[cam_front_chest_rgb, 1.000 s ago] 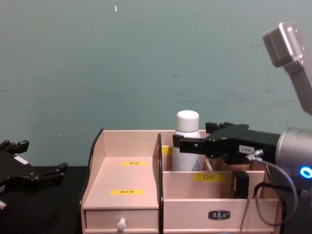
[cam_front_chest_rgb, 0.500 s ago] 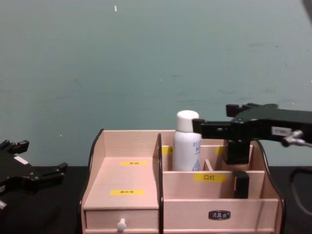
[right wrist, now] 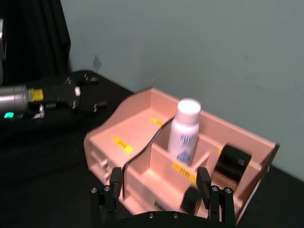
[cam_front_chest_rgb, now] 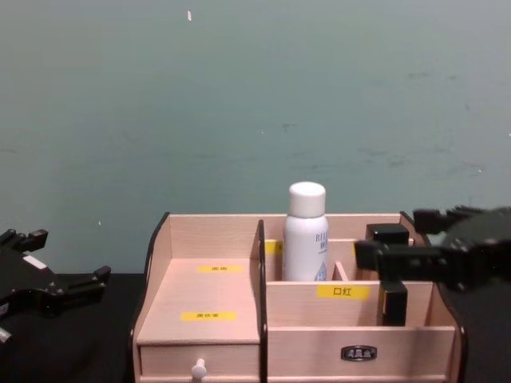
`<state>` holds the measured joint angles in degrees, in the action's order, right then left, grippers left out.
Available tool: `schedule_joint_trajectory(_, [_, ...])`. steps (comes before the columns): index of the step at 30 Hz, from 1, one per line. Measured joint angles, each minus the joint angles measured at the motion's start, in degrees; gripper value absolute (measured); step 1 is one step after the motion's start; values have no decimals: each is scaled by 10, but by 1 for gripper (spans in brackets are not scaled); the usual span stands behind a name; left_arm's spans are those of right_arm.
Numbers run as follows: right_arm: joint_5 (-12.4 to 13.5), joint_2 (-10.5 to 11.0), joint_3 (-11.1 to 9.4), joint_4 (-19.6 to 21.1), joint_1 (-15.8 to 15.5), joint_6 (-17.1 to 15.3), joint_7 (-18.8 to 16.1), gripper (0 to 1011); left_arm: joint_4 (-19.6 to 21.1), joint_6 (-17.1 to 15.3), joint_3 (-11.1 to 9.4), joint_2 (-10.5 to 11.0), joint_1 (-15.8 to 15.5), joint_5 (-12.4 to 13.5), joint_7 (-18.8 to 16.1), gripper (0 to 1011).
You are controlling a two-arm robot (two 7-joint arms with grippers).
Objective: Pick up the facial cleanser and watermelon frost from the table and place them into the tiered storage box.
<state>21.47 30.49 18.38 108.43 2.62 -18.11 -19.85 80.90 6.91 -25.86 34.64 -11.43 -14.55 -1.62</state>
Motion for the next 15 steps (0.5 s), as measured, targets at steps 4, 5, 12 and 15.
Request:
schedule_joint_trajectory(4, [-1,17,-3,25,-34,-10,9,1002,0,0,0,0,0,0,0,1001])
schedule_joint_trajectory(5, [-3,20,-4,29,-40,-13,12,1002,0,0,0,0,0,0,0,1001])
schedule_joint_trajectory(12, [-23,27,-4,51,-79,-43,36,1003,0,0,0,0,0,0,0,1001])
schedule_joint_trajectory(15, [-31,20,-2,53,-93,-66,48,1002,0,0,0,0,0,0,0,1001])
